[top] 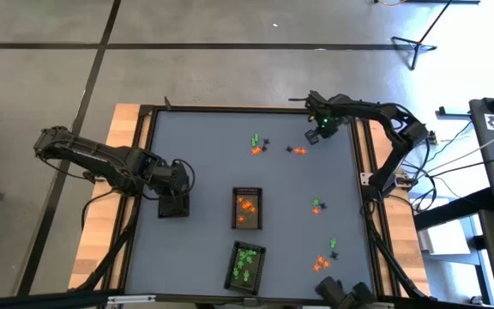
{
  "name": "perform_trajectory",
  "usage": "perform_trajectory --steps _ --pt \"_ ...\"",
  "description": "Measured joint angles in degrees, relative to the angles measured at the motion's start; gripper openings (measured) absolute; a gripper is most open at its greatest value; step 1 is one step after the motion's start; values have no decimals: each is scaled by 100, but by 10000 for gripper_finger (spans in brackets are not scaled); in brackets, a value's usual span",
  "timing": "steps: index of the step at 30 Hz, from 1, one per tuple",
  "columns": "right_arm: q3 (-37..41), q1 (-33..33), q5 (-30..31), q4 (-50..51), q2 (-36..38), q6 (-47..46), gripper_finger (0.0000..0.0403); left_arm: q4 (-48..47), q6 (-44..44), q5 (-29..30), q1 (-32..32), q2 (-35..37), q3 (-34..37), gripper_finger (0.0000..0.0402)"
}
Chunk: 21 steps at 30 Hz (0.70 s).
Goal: Sort Halloween decoration
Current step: Put the black spider toy into the top left black basket
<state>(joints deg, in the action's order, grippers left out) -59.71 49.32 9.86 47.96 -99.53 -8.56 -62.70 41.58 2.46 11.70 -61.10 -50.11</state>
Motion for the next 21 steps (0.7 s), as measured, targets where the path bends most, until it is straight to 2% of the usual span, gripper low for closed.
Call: perform_trajectory --steps 7,10,12,17,21 --pt "-712 -1056 -3 274 1 -68 0 1 -2 0 -1 0 0 135" --pt "-1199 -1658 358 411 3 -157 0 1 -2 0 1 0 0 135" --pt "-1553 -2092 383 460 3 -189 0 1 1 0 -2 0 0 135" --pt "-2425 -3095 81 374 5 -205 0 1 -2 -2 -2 0 0 135" --pt "-2875 -3715 -588 -134 7 -181 0 1 0 0 0 0 -1 135"
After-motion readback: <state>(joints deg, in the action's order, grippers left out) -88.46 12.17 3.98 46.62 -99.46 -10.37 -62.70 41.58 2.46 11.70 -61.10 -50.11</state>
